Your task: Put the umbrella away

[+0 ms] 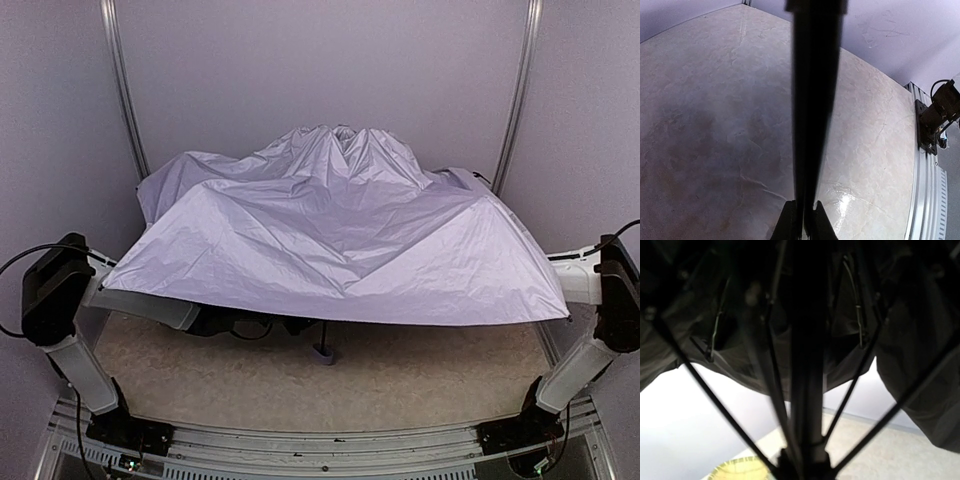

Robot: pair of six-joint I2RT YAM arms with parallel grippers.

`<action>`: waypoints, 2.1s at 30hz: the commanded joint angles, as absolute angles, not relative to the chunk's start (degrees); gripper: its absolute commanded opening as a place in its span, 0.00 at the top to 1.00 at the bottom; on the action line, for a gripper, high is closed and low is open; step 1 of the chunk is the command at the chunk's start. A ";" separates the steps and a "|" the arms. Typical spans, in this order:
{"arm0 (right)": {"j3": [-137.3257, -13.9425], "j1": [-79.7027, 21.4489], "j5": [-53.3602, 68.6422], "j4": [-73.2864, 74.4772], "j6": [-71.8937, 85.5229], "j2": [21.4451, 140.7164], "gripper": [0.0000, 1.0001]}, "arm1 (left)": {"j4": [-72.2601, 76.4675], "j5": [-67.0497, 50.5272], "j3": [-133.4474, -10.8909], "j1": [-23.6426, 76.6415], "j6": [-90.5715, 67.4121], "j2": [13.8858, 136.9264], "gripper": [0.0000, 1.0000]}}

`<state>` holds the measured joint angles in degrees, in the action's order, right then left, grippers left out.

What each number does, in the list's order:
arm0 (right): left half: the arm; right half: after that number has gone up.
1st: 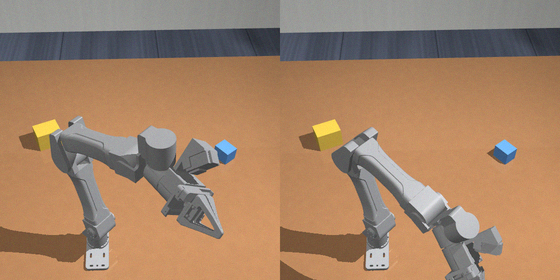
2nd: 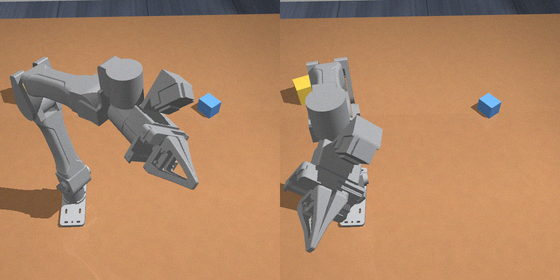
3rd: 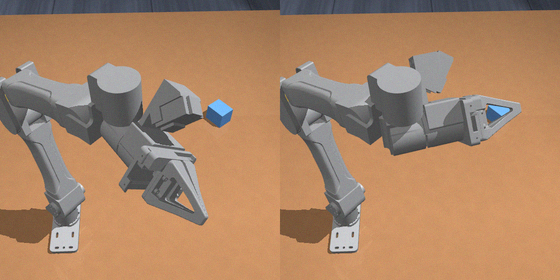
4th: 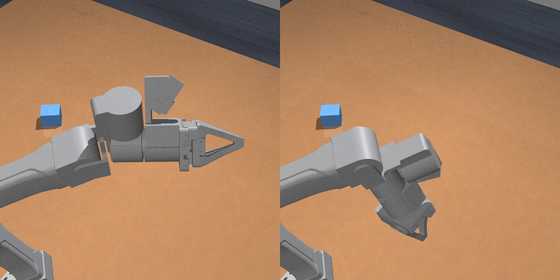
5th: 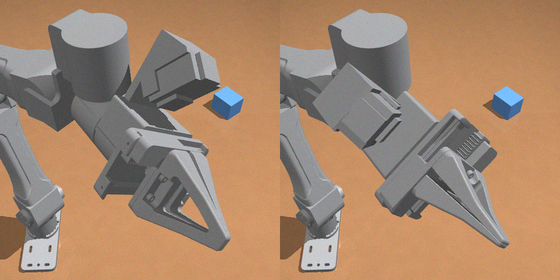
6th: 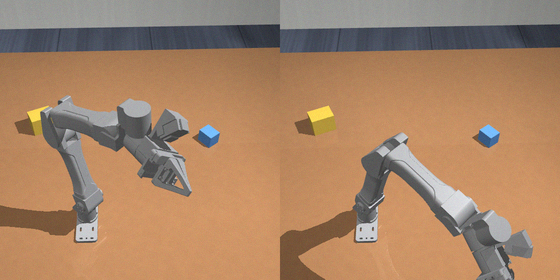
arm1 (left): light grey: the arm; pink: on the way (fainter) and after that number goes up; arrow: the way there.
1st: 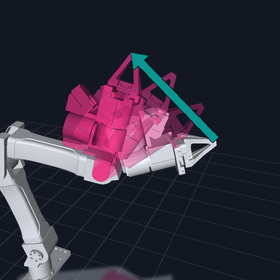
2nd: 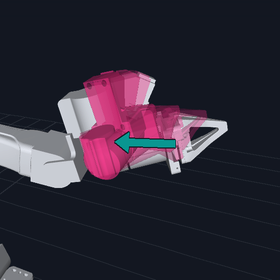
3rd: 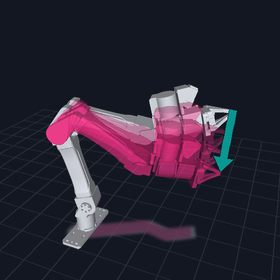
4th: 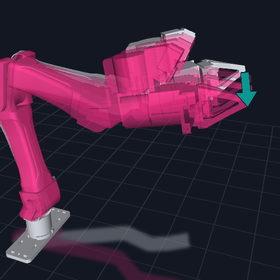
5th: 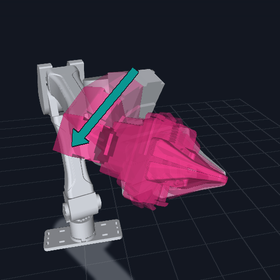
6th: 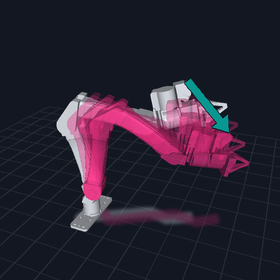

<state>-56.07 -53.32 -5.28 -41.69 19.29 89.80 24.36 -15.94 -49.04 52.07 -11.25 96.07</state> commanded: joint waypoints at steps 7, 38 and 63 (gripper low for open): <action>-51.24 -52.85 -7.63 -33.96 11.35 86.95 1.00 | 55.30 -12.09 -52.60 49.48 -7.31 91.91 0.99; -91.40 -32.01 -1.06 -41.27 -7.69 85.53 1.00 | 23.02 14.10 -41.31 36.67 -7.06 56.84 0.12; -26.36 -36.81 9.40 -103.56 5.47 105.88 1.00 | 17.96 14.06 -45.33 28.26 -9.12 58.04 0.13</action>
<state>-24.97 -35.97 10.04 -87.24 5.69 107.92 14.26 14.24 -43.35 25.87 -13.13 57.49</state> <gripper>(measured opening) 0.143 0.875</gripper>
